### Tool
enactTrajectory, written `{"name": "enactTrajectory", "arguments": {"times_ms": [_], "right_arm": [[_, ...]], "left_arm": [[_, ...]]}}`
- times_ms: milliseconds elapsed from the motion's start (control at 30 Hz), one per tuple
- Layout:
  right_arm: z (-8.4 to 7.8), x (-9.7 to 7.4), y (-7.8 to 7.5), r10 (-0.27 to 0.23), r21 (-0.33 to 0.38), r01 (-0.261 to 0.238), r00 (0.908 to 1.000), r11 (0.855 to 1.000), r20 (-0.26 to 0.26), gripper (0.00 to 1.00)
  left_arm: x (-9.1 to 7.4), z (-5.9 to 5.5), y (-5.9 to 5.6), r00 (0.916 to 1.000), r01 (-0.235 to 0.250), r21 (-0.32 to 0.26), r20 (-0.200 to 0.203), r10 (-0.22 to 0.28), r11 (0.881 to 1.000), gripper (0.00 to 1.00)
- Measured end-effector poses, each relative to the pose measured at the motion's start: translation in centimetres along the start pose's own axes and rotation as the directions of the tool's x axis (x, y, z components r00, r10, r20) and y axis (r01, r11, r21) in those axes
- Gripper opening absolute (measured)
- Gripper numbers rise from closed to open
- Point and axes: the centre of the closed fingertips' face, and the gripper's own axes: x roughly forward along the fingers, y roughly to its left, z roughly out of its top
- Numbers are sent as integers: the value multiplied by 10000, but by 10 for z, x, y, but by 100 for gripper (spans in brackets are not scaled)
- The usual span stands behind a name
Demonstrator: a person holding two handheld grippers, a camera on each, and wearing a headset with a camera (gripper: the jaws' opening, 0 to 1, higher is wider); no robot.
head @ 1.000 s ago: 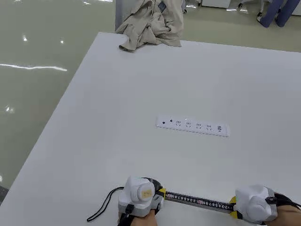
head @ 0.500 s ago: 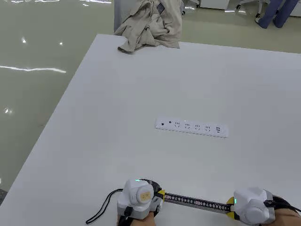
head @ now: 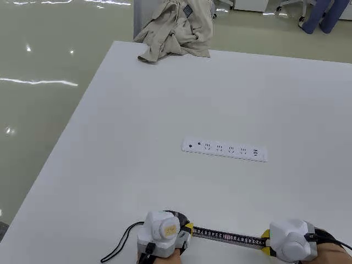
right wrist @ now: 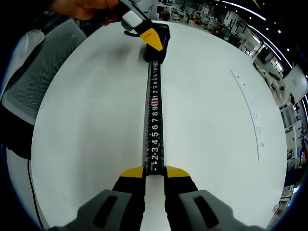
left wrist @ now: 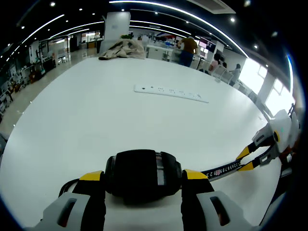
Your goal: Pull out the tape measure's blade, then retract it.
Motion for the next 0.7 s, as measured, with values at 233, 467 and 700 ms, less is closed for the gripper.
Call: {"name": "enactTrajectory", "arguments": {"times_ms": [233,467,700], "right_arm": [[2,3,1,182,290,-182,9998,9994,5,14],[0,4,1,807,1743,-817,9967,9813,129,14],[1,5,5,1179,1913,-1166,9930,9746,42,14]], "left_arm": [[0,0,0,10000,-2,-14,18,2,10000,61],[1,0,0,10000,6,6,5,-6,10000,61],[1,0,0,10000,30,34,5,-30,10000,61]]}}
